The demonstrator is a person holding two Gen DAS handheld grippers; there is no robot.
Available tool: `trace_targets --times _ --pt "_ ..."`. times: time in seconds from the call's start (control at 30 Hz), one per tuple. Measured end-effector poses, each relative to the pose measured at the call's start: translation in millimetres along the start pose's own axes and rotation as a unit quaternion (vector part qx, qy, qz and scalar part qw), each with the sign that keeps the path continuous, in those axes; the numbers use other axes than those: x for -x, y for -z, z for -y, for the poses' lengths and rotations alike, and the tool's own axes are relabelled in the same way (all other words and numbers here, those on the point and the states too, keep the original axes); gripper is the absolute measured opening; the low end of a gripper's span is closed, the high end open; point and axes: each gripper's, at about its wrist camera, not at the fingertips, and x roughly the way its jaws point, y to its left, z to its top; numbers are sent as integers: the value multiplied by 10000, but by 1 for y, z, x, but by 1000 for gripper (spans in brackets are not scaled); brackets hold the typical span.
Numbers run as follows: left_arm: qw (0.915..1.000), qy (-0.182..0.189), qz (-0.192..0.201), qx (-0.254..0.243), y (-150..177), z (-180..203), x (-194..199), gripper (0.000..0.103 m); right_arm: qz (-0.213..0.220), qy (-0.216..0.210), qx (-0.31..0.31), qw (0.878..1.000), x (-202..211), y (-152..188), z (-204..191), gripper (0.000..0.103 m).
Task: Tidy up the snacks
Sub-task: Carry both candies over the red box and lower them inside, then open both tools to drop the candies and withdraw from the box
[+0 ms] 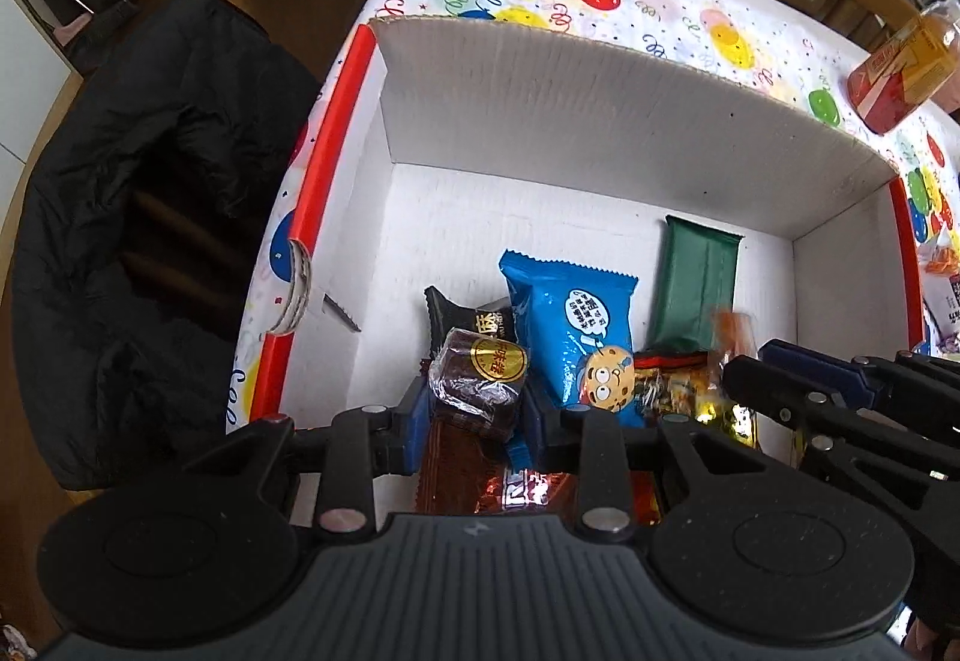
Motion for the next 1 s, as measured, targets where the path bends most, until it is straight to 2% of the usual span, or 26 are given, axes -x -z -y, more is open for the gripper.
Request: trace_targets --times 0.2,0.27,0.3,0.33,0.53,0.67,0.8,0.93,1.0 --pt "10000 54 -51 16 1 0 2 32 11 18 -19 10000 5 4 0 25" --pt "9999 101 -33 62 3 -2 5 40 38 -4 -29 10000 9 6 0 26" --pt "9999 130 -12 94 3 -3 7 50 56 -9 -28 10000 12 7 0 26" --pt "9998 140 30 107 5 -3 10 53 77 -10 -25 10000 14 8 0 27" --pt "9996 149 235 66 14 -1 27 53 230 -58 -10 9997 32 14 -1 33" --pt "9991 157 399 10 22 2 41 53 334 -137 -63 9993 48 20 -2 45" --pt "9979 166 616 -62 32 8 58 56 484 -159 3 9987 66 27 -4 52" --pt "9962 180 843 -136 43 16 75 57 656 -243 -23 9975 85 35 -3 67" --pt "9952 192 948 -161 49 20 84 59 738 -264 -13 9969 95 39 -2 69"
